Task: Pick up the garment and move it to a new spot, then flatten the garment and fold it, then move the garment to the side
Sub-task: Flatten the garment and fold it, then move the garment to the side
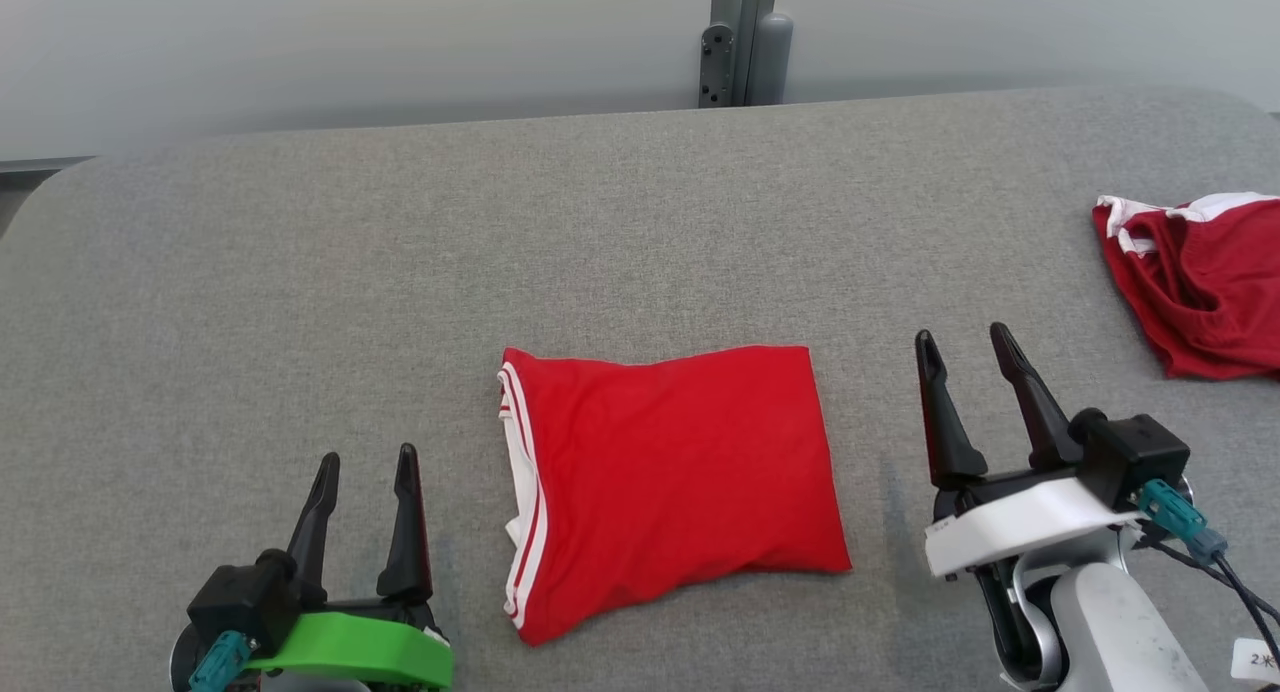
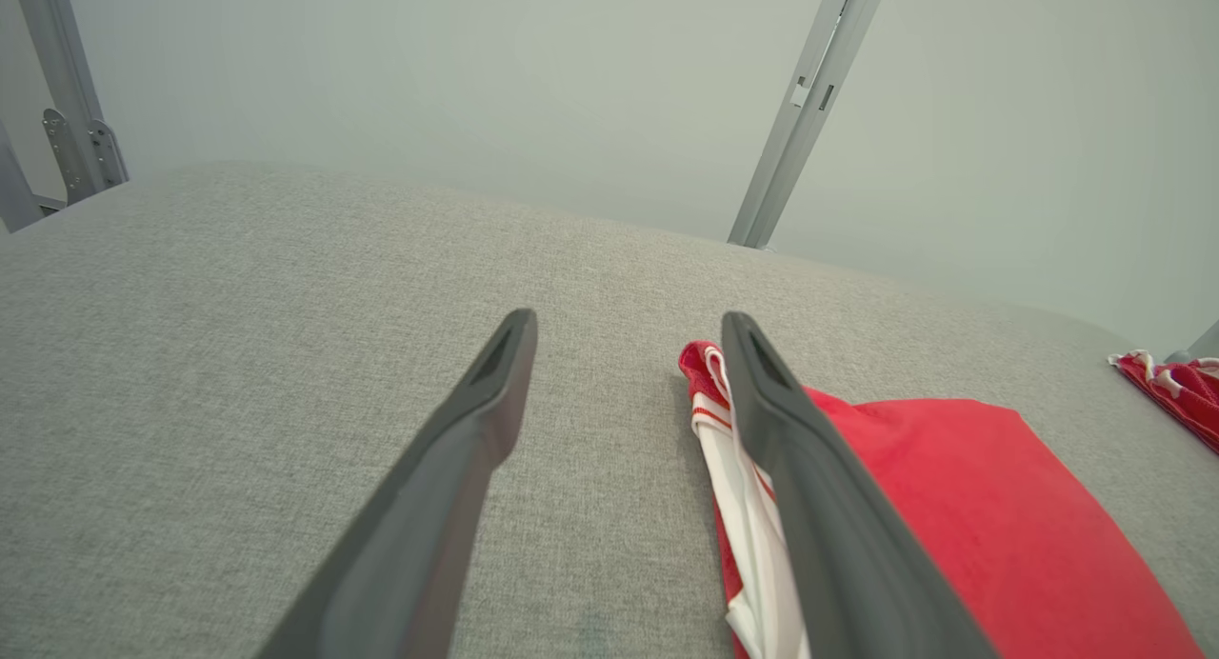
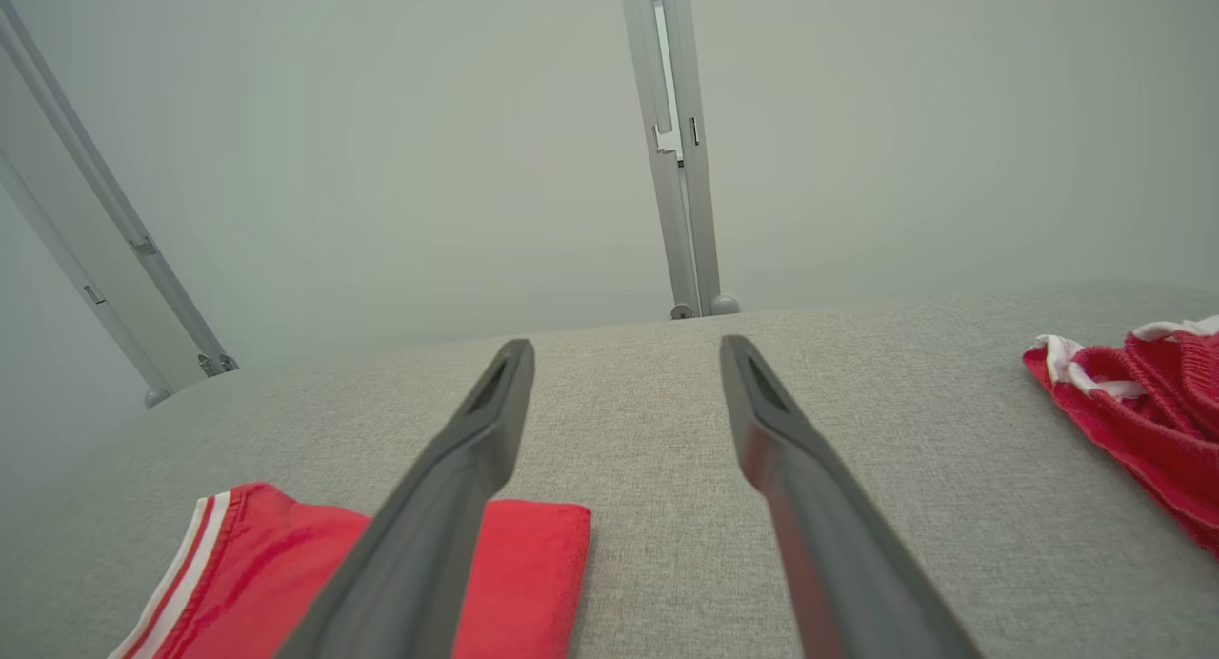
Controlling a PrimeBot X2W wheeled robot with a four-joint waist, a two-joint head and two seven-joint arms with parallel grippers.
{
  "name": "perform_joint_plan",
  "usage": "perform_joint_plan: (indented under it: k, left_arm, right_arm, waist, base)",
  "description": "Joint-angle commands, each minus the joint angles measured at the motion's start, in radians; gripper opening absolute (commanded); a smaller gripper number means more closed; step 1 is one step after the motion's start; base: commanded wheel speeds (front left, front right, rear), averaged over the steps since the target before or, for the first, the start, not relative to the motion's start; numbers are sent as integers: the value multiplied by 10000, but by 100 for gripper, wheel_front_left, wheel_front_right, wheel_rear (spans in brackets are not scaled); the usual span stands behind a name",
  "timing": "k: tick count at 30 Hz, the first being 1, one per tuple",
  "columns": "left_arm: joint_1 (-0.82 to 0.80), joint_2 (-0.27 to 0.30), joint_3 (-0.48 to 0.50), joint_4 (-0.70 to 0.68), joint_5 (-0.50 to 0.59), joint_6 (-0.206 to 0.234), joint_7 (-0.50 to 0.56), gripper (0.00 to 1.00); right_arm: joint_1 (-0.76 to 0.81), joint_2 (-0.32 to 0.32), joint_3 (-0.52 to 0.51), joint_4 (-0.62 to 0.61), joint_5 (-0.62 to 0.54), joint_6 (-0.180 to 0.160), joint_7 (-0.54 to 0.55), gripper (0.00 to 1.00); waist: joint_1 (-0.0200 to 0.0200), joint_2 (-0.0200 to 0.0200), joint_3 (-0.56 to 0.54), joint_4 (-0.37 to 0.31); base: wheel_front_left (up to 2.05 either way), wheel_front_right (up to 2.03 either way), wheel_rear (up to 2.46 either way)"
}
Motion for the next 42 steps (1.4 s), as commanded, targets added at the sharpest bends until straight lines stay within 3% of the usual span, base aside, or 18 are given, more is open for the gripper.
perform_joint_plan:
  k: [1, 27, 42]
  left_arm:
    - [142, -30, 52, -24, -23, -3, 2, 100]
    - [238, -115, 315, 15, 407, -15, 0, 100]
    - [-2, -166, 10, 132, 271, -31, 2, 100]
  right_arm:
    - [221, -5, -119, -149, -45, 0, -23, 100]
    - [727, 36, -207, 182, -286, 0, 38, 100]
    - [-659, 22, 519, 2204, 799, 0, 3540, 100]
  waist:
    - [0, 0, -57, -44]
    - [0, 0, -194, -3]
    - [0, 0, 210, 758]
  base:
    - [0, 0, 0]
    - [0, 0, 0]
    - [0, 0, 0]
